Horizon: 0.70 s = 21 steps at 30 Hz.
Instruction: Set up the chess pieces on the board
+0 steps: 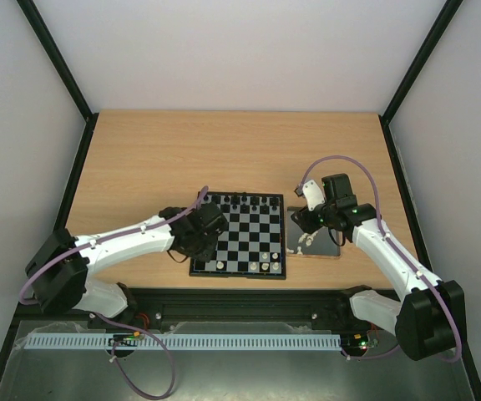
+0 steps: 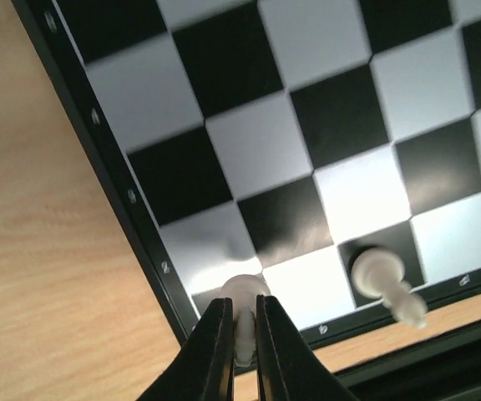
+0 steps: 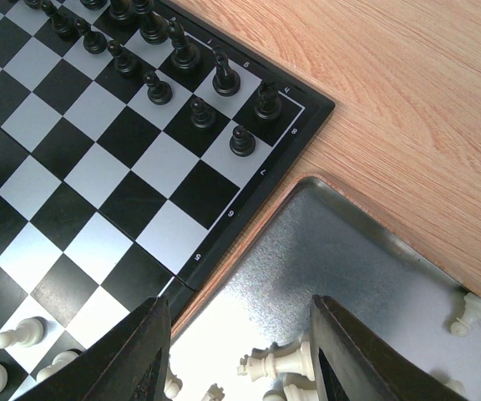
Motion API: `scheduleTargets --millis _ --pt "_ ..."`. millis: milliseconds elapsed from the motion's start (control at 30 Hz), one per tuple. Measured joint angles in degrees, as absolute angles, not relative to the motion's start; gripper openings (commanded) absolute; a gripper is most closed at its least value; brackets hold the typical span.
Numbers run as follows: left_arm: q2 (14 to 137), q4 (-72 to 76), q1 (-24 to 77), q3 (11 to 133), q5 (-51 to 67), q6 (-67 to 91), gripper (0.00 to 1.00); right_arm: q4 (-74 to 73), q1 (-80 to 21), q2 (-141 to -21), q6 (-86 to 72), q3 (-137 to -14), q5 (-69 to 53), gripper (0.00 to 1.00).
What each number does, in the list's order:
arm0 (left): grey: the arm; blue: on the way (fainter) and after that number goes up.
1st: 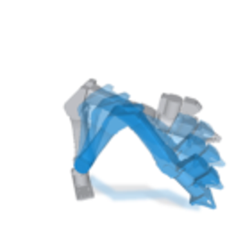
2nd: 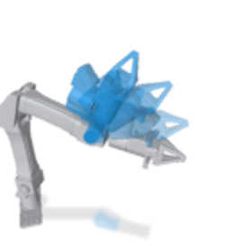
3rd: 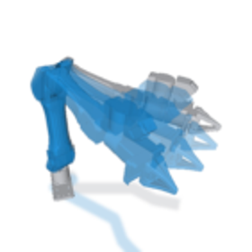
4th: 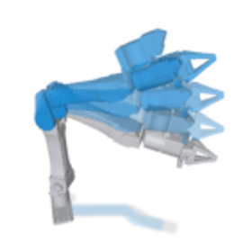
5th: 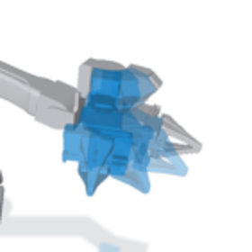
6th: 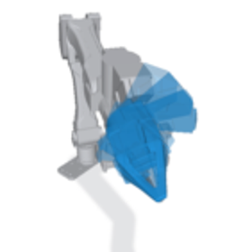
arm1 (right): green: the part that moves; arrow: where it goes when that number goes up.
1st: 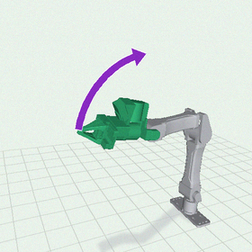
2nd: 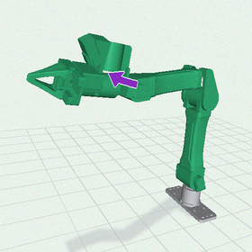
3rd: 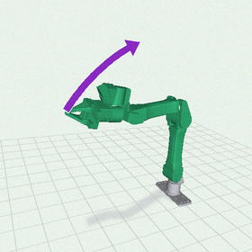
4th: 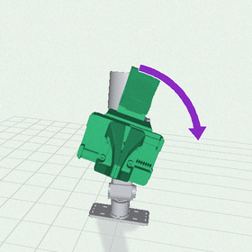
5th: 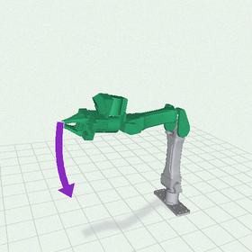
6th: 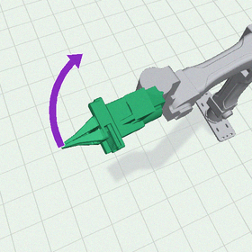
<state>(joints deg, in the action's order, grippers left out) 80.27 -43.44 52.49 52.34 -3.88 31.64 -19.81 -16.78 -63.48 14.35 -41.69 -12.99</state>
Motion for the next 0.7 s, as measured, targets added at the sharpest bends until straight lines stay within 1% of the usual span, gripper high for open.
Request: scheduleTargets --millis 200,700 --pt "80.3 -43.6 53.3 48.8 0.3 32.0 0.03 -19.8 -16.8 -63.5 14.3 -41.7 -13.1 0.46" --pt "83.8 -40.8 54.9 49.5 2.8 31.9 0.03 -19.8 -16.8 -63.8 14.4 -41.7 -13.3 0.46"
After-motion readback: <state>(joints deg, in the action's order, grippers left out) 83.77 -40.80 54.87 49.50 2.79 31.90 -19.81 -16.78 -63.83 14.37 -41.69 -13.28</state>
